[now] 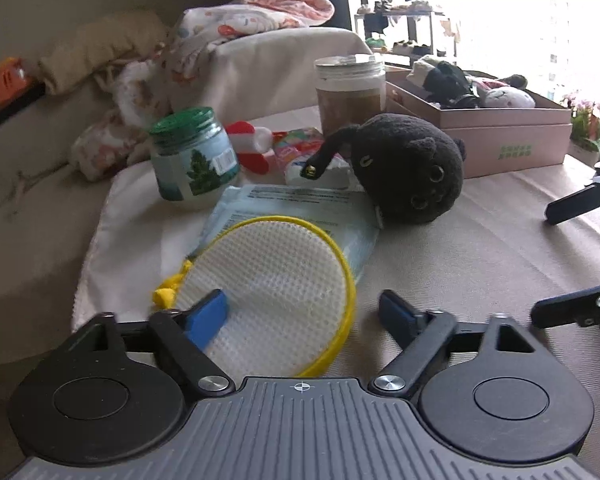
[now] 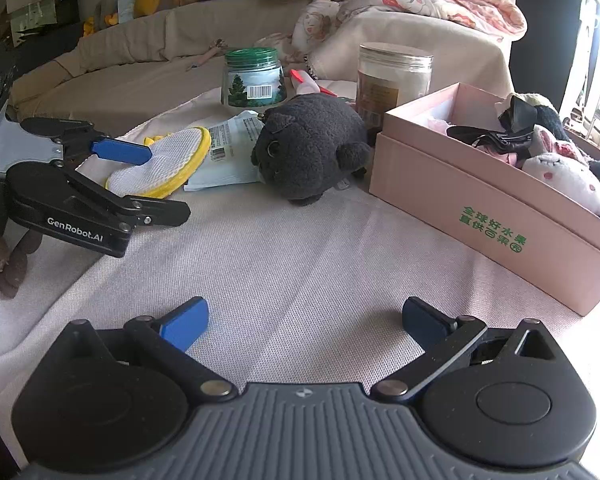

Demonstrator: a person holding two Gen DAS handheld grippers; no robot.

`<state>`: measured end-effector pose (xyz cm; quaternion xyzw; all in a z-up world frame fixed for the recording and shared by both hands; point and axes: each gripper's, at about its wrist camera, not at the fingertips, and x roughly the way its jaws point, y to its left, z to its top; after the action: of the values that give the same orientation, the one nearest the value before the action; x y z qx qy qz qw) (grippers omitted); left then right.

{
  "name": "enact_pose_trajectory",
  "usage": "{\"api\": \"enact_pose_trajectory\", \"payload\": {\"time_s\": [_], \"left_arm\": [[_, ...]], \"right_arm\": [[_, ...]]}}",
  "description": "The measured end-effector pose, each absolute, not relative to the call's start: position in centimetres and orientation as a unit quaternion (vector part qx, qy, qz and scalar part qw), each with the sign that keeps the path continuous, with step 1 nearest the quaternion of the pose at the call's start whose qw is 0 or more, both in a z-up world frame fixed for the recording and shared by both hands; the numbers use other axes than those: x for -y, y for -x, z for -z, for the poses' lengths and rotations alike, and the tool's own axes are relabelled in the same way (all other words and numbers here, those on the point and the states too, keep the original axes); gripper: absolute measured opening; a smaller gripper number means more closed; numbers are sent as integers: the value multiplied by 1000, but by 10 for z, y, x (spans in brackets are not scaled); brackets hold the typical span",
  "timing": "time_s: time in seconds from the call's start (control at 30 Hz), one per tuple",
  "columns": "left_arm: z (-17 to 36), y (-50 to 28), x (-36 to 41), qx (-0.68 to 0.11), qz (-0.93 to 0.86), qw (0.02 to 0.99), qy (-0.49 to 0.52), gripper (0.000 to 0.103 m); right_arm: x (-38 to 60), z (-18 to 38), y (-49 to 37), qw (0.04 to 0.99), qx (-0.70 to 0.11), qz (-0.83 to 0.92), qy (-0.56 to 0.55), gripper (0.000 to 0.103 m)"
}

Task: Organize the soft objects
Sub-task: 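Reach the left tool to the yellow mesh pad and close on its rim, then grasp the black round plush with the right tool while left tool holds the pad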

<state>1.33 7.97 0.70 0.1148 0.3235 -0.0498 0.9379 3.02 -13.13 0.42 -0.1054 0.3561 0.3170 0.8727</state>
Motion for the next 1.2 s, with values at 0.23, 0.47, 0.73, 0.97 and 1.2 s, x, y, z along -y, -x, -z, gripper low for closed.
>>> {"api": "enact_pose_trajectory", "payload": {"time_s": [0.23,0.47,0.73,0.97,1.2], "left_arm": [[-32,-5,-93,-295,30,947,-120,33],[-69,6,-110,-237,5,967,-95,20],[-63,-7,-165,-254,-44,966,-6,21],[-59,-4,-182,-239,-35,970,41,19],[-55,6,-181,-241,-9,969,54,19]], "right_arm": [[132,-4,-30,873,-356,-316,105,103],[133,-5,-30,874,-356,-315,101,103],[132,-8,-26,885,-350,-290,100,93],[104,-39,-21,910,-269,-270,161,92],[51,-50,-50,936,-212,-219,175,91]]}}
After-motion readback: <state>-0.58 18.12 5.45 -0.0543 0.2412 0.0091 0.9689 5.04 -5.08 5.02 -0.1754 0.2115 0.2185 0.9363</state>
